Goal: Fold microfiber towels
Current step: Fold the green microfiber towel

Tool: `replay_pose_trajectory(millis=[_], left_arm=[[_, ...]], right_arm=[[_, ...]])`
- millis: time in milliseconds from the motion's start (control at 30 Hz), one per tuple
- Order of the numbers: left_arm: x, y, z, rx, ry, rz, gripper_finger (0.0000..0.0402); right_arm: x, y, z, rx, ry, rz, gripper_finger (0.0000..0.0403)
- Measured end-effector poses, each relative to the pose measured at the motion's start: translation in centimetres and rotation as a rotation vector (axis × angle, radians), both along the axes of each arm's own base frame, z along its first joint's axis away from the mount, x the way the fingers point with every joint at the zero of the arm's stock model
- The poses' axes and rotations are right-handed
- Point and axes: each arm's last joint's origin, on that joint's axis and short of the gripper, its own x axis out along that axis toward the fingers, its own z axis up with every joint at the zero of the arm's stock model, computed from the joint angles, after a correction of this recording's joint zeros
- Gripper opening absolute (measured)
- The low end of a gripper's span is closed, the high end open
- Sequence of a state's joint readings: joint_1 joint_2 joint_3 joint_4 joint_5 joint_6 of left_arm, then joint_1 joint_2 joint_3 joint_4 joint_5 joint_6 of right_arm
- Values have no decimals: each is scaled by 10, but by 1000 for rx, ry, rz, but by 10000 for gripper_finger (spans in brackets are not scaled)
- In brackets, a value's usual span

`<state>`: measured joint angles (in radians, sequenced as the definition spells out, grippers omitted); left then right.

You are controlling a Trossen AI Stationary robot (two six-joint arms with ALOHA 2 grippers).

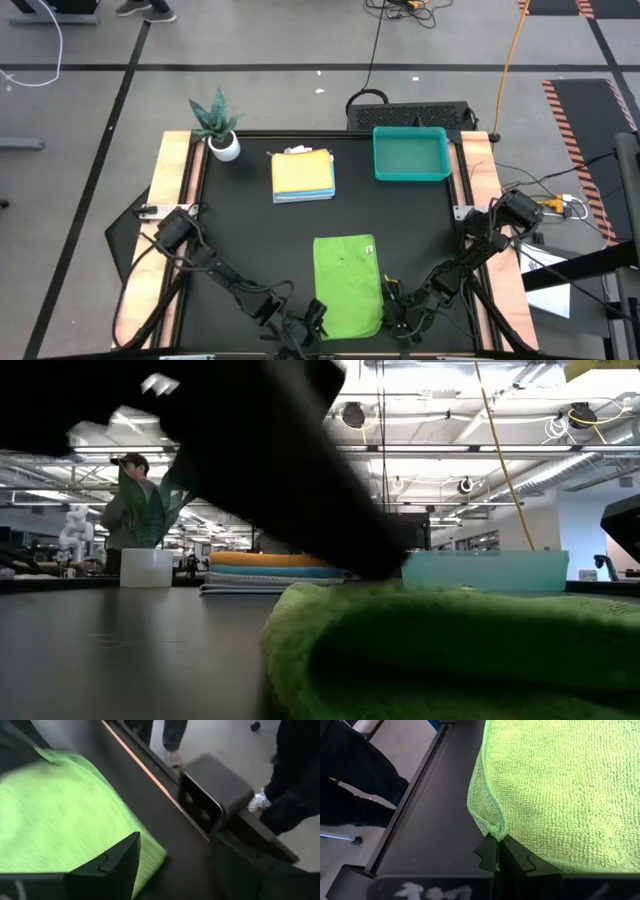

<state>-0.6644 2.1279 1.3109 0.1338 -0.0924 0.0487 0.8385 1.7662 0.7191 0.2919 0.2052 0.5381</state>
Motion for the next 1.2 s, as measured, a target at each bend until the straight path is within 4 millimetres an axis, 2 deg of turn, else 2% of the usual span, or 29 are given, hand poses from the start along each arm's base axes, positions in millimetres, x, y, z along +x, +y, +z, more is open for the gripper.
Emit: replay_pose_trajectory(millis=[100,233,433,700,1033,1200], left_arm=[[0,1,-8,-18,51,16,231],[-1,2,-9,-25,87,8,218],[3,10,-10,-79,131,92,185],[8,19,-12,-107,185,132,111],[7,17,-11,-74,166,67,9],[7,16,-7,-85,151,60,8]], right_arm=[[0,1,1,8,-7,0,0],[1,1,1,19,-16,1,0],[1,2,2,22,-18,1,0],[1,2,2,24,-19,1,0],[2,2,2,54,-16,-24,0],[3,5,7,162,11,-46,0]])
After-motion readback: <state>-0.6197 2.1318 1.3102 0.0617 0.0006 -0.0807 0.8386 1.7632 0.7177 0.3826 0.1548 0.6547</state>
